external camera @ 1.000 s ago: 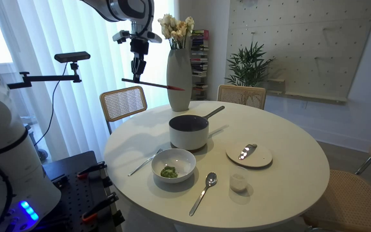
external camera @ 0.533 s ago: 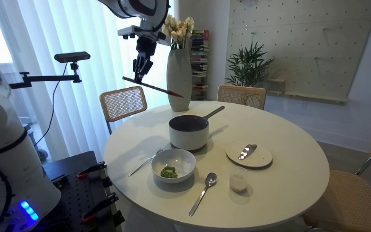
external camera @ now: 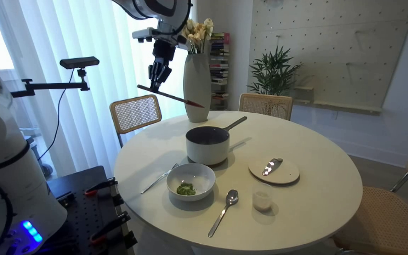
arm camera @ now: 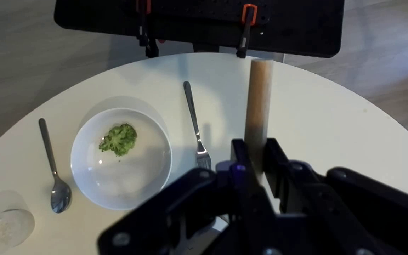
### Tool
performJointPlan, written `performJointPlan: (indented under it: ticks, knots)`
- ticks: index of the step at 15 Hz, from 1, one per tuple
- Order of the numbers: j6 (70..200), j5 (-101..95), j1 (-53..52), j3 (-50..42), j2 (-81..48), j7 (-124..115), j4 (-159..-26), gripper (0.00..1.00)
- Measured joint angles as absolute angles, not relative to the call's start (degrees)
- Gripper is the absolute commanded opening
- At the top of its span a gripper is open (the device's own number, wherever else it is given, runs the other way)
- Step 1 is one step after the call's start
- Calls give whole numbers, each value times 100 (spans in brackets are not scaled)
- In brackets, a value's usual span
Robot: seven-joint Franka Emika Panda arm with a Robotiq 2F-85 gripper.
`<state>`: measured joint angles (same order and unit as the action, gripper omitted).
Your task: Use the spatula to mix the contents of the pot then put it back on the table
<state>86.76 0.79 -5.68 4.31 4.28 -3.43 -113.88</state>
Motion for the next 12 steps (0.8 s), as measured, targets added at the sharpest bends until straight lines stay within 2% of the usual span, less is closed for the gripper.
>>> performJointPlan:
  ticks: [12]
  knots:
    - [7692,73,-567,431,-113,-364,-10788,4]
